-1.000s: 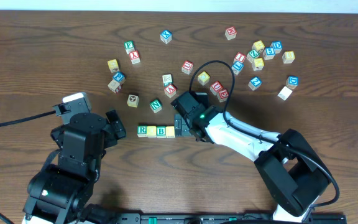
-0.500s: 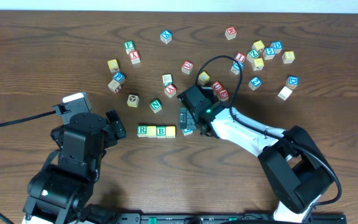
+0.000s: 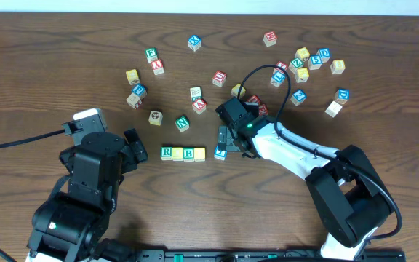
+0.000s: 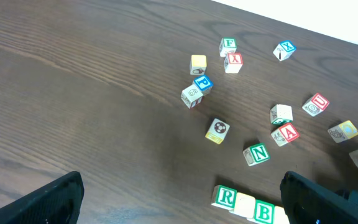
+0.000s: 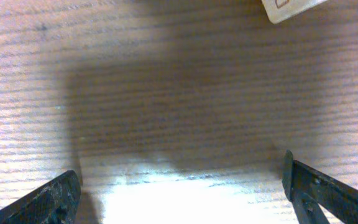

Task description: Spell out ROBOT

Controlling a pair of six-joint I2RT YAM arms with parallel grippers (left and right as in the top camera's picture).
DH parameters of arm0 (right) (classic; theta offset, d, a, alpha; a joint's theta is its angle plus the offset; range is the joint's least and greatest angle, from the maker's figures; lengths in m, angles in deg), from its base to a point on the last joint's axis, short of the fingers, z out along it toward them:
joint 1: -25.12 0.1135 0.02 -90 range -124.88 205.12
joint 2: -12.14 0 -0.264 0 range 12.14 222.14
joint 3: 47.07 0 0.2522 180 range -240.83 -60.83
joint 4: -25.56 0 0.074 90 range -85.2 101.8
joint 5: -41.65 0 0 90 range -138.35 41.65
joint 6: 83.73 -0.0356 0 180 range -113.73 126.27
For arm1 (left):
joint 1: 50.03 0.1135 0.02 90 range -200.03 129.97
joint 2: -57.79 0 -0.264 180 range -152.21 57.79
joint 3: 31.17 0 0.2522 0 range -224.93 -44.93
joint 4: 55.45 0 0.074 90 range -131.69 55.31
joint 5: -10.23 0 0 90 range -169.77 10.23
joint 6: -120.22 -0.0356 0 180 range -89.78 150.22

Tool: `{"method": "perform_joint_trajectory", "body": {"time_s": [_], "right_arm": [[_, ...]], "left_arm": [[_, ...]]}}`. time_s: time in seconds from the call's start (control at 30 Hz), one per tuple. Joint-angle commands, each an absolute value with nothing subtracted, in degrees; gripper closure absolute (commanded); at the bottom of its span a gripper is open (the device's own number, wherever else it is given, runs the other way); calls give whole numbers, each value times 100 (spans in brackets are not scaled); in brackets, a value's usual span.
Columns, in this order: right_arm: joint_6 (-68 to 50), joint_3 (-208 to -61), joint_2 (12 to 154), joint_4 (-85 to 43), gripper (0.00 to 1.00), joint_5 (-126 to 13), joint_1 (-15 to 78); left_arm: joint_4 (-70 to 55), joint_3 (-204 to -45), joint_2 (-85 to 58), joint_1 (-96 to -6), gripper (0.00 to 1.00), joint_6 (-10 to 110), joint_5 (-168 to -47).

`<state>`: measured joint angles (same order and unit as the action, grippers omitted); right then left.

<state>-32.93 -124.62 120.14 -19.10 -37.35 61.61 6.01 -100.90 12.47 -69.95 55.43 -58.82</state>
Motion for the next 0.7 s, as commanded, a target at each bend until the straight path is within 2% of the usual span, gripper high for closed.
{"method": "perform_joint_trajectory", "body": {"time_s": [0.0, 0.43, 0.67], "right_arm": [[-3227, -12497, 12078, -2030, 1, -3614, 6128], [-3315, -12497, 12078, -2620, 1, -3540, 5748], [-3352, -12497, 12078, -3038, 1, -4196, 5859]], "left_arm": [[608, -10219, 1252, -6966, 1, 5462, -5805], [606, -10219, 1250, -6966, 1, 5464, -5805], [606, -10219, 1252, -6966, 1, 5464, -5805]]}}
